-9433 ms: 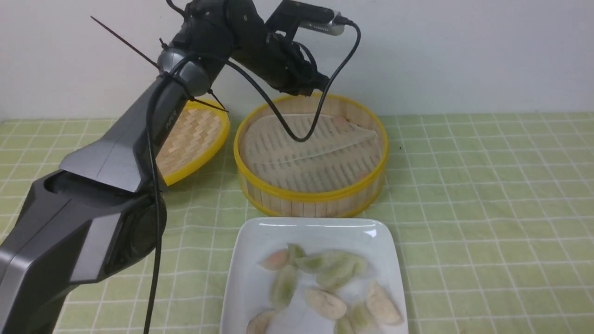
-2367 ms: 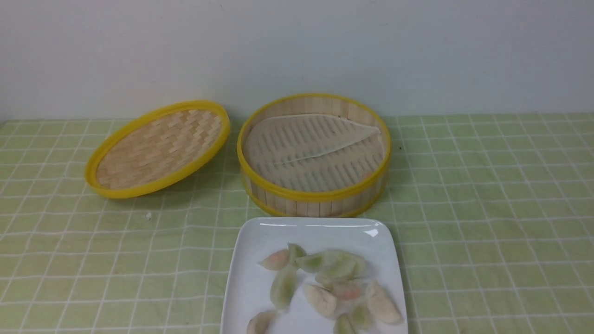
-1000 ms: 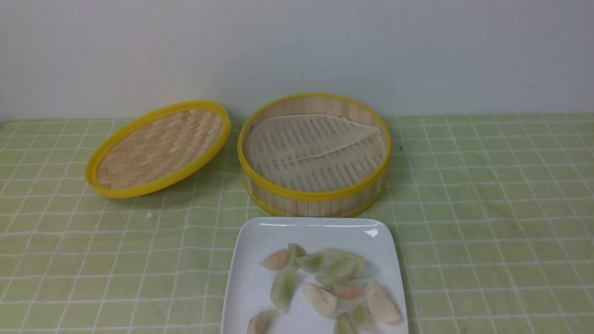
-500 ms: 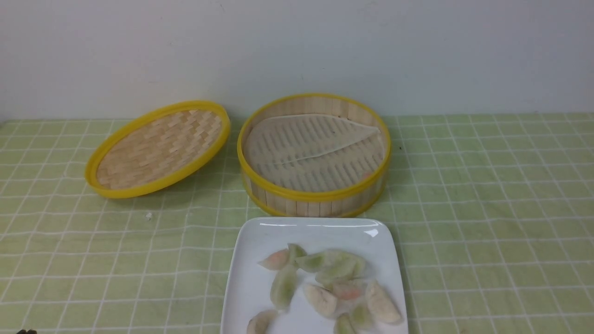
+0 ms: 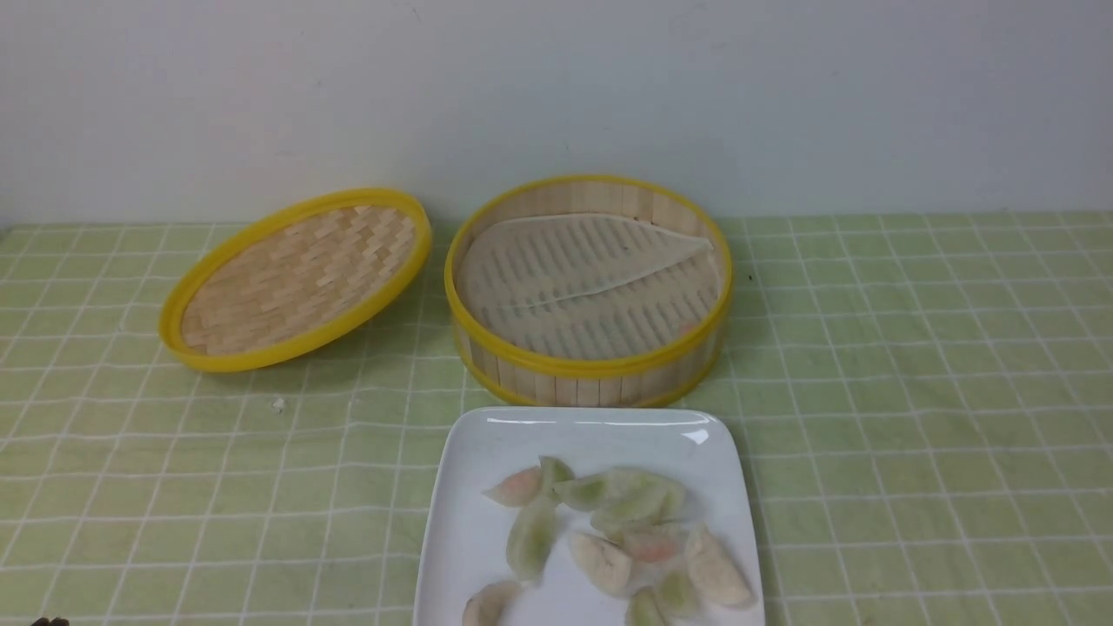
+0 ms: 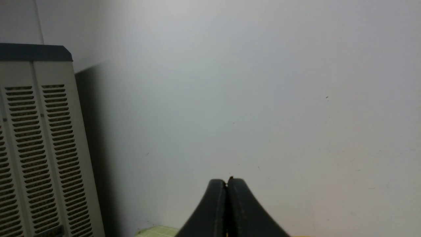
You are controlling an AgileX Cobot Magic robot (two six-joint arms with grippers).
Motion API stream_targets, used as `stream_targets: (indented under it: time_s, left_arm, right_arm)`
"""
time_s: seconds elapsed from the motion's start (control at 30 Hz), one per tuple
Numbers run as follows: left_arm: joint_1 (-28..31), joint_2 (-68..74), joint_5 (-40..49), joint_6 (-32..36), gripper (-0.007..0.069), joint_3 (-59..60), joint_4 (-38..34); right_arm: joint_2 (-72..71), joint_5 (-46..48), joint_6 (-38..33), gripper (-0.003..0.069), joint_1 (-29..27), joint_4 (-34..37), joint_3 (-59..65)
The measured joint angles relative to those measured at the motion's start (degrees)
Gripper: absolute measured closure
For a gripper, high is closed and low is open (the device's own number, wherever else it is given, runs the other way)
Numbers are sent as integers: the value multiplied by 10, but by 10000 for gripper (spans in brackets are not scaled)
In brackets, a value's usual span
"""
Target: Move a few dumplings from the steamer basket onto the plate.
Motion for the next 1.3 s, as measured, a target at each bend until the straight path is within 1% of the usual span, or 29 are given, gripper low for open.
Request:
stream_targets:
  time_s: [0.3,0.37,0.5,0.53,0.57,0.63,0.73,0.8,0.83,0.87,0.93,0.97,1.0,1.07,1.13,1.2,1.3]
  left_arm:
    - [0,0,0,0,630,0,0]
    - [0,0,0,0,630,0,0]
    - [0,0,0,0,630,0,0]
    - [0,0,0,0,630,0,0]
    - [0,0,0,0,630,0,0]
    - [0,0,0,0,630,0,0]
    - [0,0,0,0,630,0,0]
    - [0,0,0,0,630,0,0]
    - [0,0,0,0,630,0,0]
    - [0,0,0,0,630,0,0]
    - [0,0,0,0,630,0,0]
    - [0,0,0,0,630,0,0]
    - [0,0,0,0,630,0,0]
    - [0,0,0,0,630,0,0]
    - [0,0,0,0,630,0,0]
    - [0,0,0,0,630,0,0]
    - [0,0,0,0,630,0,0]
  right_arm:
    - [0,0,-3,673,0,9,0]
    - [0,0,-25,673,0,39,3]
    - [0,-1,-123,673,0,111,20]
    - [0,-1,-132,673,0,116,22]
    - [0,-1,-156,673,0,131,29]
    - [0,-1,-177,673,0,140,40]
    - [0,3,-186,673,-5,139,61]
    - [0,5,-188,673,-41,135,82]
    - [0,8,-188,673,-73,134,97]
    - [0,11,-190,673,-118,133,120]
    - [0,13,-190,673,-180,133,147]
    - [0,14,-190,673,-195,133,151]
    - [0,16,-190,673,-245,133,179]
    - [0,16,-190,673,-314,132,217]
    - [0,17,-190,673,-346,132,244]
    - [0,25,-190,673,-367,132,263]
    - [1,35,-190,673,-380,127,267]
